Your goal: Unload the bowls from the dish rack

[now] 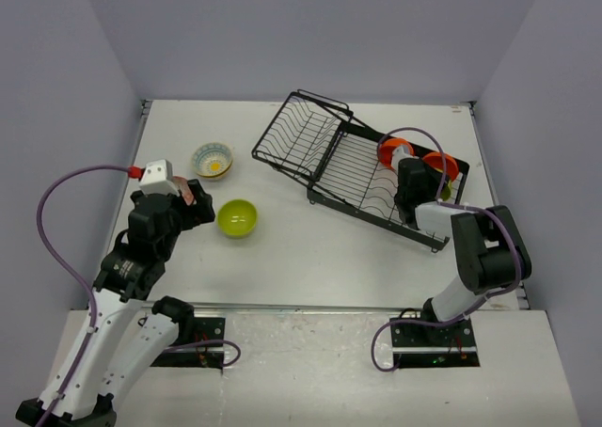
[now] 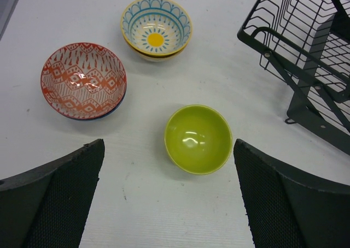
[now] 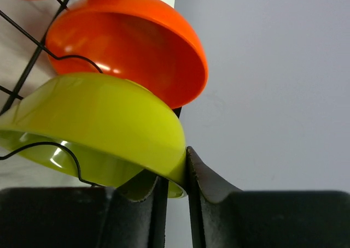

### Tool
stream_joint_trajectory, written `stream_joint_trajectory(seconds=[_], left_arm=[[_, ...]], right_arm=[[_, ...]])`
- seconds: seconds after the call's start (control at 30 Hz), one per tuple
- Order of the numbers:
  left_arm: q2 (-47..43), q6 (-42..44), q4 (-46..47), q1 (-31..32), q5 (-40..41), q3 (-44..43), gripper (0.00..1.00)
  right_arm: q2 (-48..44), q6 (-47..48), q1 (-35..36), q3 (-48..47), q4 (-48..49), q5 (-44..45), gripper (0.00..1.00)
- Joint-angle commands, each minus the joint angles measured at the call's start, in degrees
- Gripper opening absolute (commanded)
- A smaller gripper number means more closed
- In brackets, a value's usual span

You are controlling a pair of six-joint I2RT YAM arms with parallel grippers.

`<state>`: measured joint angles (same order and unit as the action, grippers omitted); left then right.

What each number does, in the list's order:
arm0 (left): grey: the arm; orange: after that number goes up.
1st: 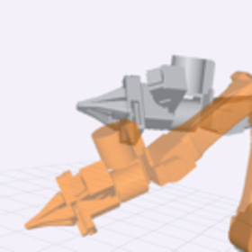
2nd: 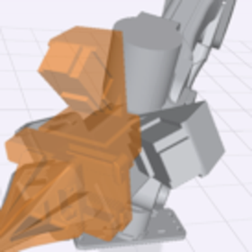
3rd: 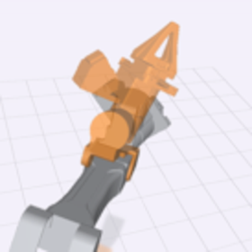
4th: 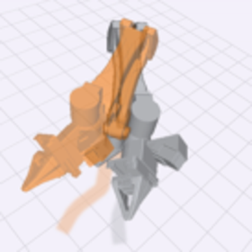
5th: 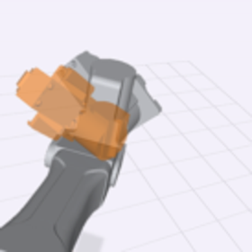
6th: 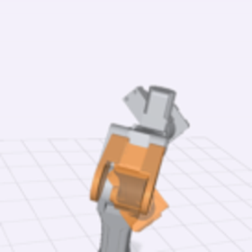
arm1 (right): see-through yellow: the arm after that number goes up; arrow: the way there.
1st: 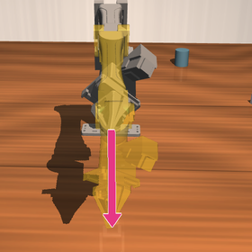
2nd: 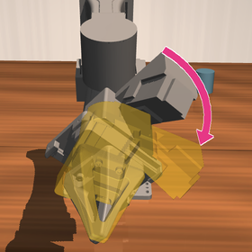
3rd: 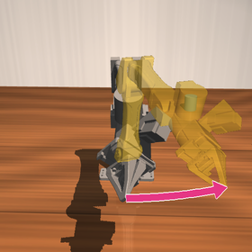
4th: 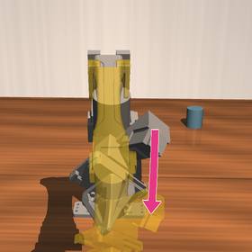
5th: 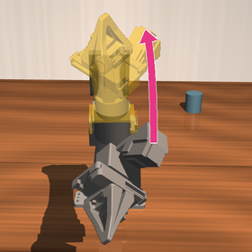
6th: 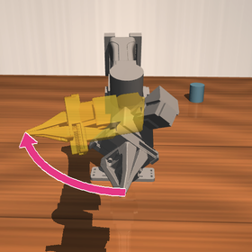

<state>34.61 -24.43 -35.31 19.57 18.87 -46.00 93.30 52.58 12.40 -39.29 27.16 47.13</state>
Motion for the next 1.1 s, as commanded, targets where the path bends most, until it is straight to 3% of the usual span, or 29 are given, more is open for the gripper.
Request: stream_joint_trajectory(seconds=[0.0, 0.2, 0.33, 1.07], left_arm=[[-0.42, 0.78, 1.47, -0.32, 2.22, -0.67, 1.0], [-1.47, 0.61, 1.56, -0.32, 2.4, -0.67, 1.0], [-2.0, 0.61, 1.56, -0.32, 2.57, -0.67, 1.0], [-2.53, 0.78, 1.82, -0.32, 1.87, -0.5, 1.0]], right_arm=[[-0.75, -4.15, 0.34, -0.61, -3.51, -2.49, 0.17], [-1.63, -4.06, 0.34, -0.26, -3.95, -1.61, 0.12], [-1.19, -4.06, 0.43, -0.44, -4.83, -0.99, 0.0], [-3.38, 4.2, 0.43, 1.76, 10.72, 4.81, 0.0]])
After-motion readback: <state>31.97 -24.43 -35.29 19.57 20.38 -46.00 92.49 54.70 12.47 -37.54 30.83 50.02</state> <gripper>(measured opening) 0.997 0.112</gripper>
